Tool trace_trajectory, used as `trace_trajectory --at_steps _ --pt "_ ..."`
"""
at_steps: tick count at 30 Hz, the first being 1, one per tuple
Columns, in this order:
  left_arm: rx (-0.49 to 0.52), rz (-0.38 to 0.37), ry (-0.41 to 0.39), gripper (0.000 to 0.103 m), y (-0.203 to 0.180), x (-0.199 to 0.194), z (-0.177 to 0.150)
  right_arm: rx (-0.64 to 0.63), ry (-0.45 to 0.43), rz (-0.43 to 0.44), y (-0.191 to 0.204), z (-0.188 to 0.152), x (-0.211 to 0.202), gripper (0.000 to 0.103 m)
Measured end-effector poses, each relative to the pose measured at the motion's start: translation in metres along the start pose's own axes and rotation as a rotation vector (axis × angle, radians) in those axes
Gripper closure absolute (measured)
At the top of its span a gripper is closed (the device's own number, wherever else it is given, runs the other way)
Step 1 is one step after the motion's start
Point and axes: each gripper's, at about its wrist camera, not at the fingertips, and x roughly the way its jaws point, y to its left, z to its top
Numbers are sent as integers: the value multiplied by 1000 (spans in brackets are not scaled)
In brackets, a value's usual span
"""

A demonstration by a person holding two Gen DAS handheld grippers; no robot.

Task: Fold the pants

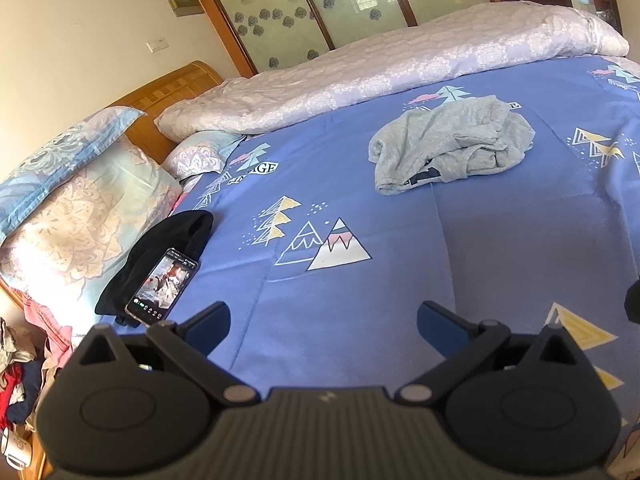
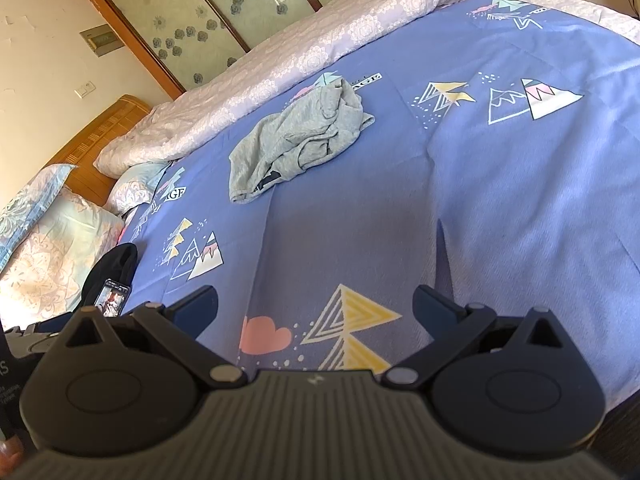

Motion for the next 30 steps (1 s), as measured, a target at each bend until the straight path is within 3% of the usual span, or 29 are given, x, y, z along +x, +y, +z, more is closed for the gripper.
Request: trace_trajectory --at_steps 30 --pt "44 12 1 0 -2 0 -5 -2 2 3 2 -4 1 0"
